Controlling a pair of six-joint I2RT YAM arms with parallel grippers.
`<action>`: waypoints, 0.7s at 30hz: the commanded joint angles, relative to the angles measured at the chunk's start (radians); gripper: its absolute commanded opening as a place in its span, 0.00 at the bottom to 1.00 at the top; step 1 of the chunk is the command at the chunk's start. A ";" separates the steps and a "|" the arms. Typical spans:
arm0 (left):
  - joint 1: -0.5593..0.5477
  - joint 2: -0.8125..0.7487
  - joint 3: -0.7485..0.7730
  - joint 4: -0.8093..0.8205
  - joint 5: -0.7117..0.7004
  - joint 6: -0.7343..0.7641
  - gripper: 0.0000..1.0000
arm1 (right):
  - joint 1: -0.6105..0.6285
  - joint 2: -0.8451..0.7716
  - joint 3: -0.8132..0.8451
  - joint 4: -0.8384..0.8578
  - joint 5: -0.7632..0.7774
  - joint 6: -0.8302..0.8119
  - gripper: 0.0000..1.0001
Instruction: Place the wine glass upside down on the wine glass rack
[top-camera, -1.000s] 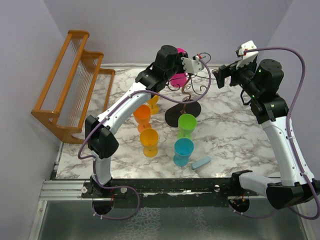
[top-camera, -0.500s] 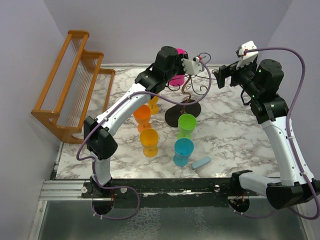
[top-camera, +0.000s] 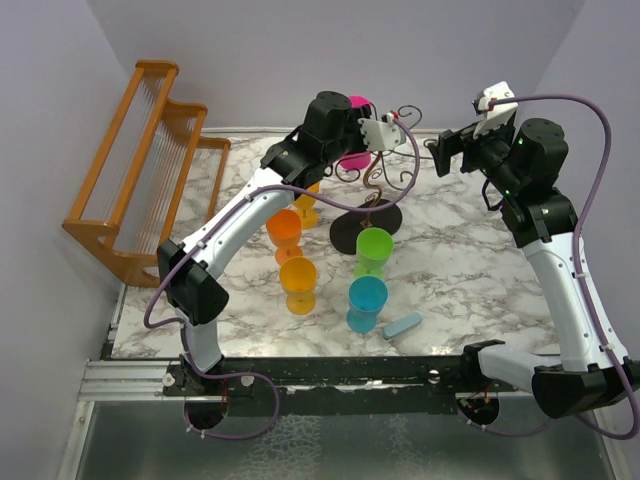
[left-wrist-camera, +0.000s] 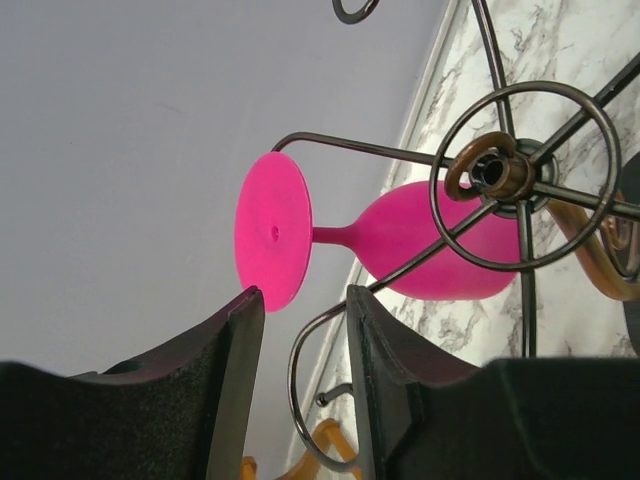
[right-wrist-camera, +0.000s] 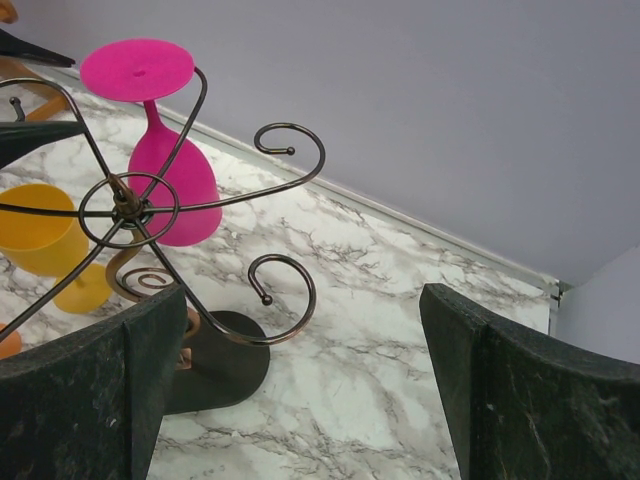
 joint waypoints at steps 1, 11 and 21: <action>-0.005 -0.066 0.028 -0.068 0.064 -0.077 0.44 | -0.006 -0.019 -0.007 0.031 -0.021 0.008 1.00; -0.001 -0.194 0.011 -0.171 0.041 -0.228 0.72 | -0.006 0.014 0.049 -0.012 -0.068 -0.041 1.00; 0.084 -0.427 -0.197 -0.236 0.065 -0.330 0.99 | -0.005 0.070 0.127 -0.100 -0.159 -0.156 1.00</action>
